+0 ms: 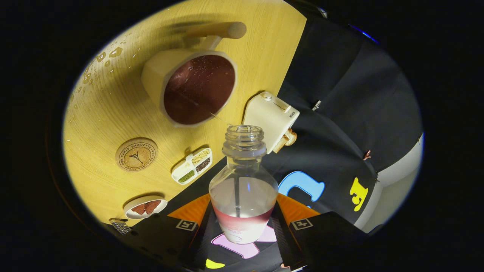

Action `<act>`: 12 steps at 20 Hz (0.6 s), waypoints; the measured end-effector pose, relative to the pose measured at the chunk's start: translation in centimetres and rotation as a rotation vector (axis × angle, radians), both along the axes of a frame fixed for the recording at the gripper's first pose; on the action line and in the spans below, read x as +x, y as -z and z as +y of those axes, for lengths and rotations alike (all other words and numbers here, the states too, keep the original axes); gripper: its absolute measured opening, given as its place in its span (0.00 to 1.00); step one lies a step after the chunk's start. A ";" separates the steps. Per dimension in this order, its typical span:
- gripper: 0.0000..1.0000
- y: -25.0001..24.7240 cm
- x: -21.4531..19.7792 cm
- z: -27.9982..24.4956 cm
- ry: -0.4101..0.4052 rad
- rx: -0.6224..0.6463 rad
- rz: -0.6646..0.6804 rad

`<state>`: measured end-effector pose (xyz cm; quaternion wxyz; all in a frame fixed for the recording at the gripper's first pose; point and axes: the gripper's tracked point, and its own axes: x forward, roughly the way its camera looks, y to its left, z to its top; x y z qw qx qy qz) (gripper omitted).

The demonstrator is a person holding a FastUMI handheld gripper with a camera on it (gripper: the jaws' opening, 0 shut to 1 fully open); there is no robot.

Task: Take the bottle from table, then pour the juice into the cup, finally place the bottle on the coaster

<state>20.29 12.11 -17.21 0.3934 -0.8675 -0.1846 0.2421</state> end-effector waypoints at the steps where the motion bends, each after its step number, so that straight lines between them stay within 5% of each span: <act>1: 0.75 -0.1 0.0 0.0 0.000 0.004 0.000; 12: 0.75 0.1 -0.4 -0.9 0.067 0.156 0.073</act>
